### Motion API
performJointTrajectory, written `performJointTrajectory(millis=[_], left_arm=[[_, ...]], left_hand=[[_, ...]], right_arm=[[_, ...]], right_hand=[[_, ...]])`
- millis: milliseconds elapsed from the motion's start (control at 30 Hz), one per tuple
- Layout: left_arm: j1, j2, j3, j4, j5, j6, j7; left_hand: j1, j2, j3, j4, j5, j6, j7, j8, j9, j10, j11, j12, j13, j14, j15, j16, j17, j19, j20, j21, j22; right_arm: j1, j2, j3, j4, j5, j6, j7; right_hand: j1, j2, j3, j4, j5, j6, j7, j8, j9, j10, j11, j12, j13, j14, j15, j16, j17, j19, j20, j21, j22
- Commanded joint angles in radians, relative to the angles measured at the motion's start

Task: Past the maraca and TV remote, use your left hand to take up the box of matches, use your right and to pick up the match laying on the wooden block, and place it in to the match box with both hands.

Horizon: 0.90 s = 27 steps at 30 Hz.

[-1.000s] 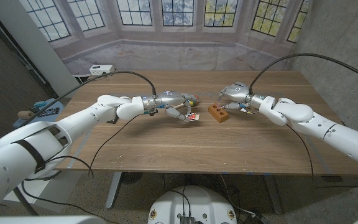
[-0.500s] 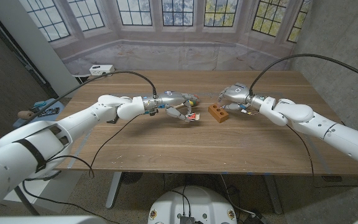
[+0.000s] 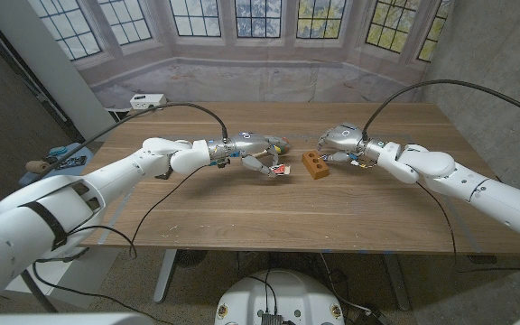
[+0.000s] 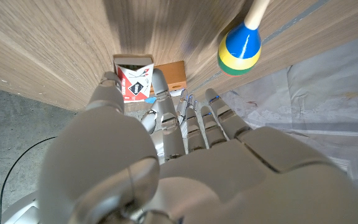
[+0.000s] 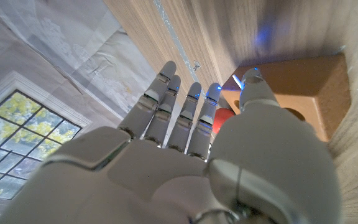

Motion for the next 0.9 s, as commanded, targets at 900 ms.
performJointTrajectory(millis=[900], left_arm=[[0.006, -0.009, 0.0, -0.001, -0.009, 0.008, -0.013]], left_hand=[[0.017, 0.026, -0.009, -0.002, 0.007, 0.001, -0.004, 0.012, 0.0, 0.009, -0.006, -0.001, 0.002, 0.008, -0.005, 0.0, 0.003, 0.007, -0.006, 0.0, 0.005]], right_arm=[[0.005, -0.014, -0.008, 0.021, 0.013, 0.026, -0.013]], right_hand=[[0.021, 0.002, -0.006, 0.009, 0.008, 0.023, 0.003, 0.002, 0.006, 0.025, 0.004, -0.006, 0.004, 0.026, -0.154, 0.017, 0.008, 0.014, -0.053, 0.009, 0.006]])
